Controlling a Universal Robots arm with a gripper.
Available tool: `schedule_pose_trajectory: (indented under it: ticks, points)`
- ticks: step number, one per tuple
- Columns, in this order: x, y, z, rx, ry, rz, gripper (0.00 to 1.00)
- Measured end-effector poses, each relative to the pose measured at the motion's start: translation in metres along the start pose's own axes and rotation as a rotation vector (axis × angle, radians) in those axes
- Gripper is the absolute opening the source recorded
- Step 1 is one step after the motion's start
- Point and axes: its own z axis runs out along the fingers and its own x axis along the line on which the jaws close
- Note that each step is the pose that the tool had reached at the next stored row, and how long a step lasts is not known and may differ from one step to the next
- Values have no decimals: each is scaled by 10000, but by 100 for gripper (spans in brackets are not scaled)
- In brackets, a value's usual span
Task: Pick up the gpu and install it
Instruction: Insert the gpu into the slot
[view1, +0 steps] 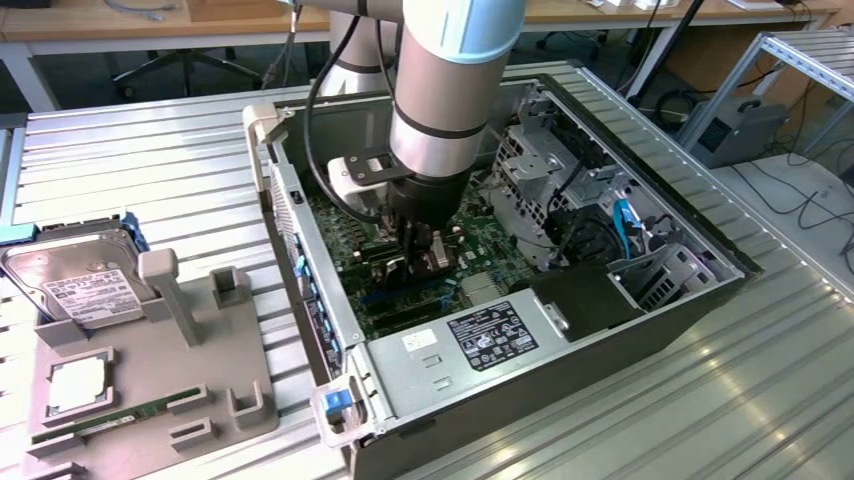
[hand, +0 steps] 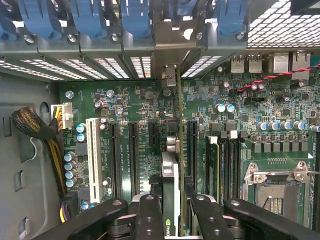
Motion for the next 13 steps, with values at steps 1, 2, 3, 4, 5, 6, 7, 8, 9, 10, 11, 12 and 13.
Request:
schedule_pose_trajectory:
  ticks: [1,2,3,4,5,6,7,8,9,10,11,12,13]
  points:
    - [0,0,0,0,0,0,27]
    - [0,0,0,0,0,0,27]
    - [0,0,0,0,0,0,27]
    - [0,0,0,0,1,0,27]
    - [0,0,0,0,0,0,27]
    - [0,0,0,0,0,0,27]
    - [0,0,0,0,0,0,27]
    - [0,0,0,0,0,0,27]
    - [0,0,4,-1,1,0,27]
    - [0,0,6,-1,2,0,27]
    - [0,0,6,-1,1,0,27]
    - [0,0,6,-1,1,0,27]
    - [0,0,6,0,1,0,27]
